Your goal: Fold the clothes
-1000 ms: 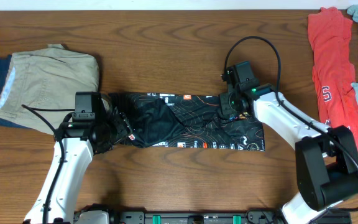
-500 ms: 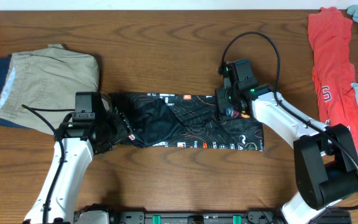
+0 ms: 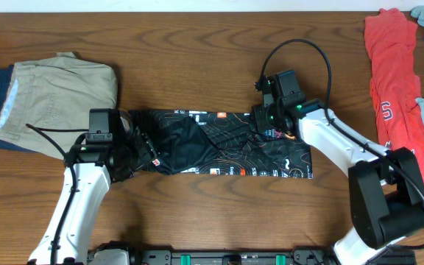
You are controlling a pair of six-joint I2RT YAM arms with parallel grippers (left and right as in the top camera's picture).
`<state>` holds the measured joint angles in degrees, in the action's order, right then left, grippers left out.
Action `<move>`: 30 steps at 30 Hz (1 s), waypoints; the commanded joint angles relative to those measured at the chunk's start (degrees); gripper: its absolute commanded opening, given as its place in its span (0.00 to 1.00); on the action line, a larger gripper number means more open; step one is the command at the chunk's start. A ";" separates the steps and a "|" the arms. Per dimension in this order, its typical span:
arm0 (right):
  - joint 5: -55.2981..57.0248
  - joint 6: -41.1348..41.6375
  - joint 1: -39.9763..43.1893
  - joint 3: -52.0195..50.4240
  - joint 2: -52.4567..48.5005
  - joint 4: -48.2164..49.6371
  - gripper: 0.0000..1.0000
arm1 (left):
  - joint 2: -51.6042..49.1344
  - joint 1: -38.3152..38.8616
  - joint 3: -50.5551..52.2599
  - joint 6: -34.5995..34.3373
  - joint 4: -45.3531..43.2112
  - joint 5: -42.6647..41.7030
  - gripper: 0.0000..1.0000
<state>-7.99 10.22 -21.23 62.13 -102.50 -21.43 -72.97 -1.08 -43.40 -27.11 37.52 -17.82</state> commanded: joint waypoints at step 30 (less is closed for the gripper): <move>4.37 0.46 -0.20 -11.04 5.81 -15.10 0.37 | -0.39 -0.09 0.87 0.52 1.16 0.52 0.73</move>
<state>-2.31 10.13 -21.23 52.21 -96.38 -37.23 -72.97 -1.08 -43.03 -27.11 38.50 -17.80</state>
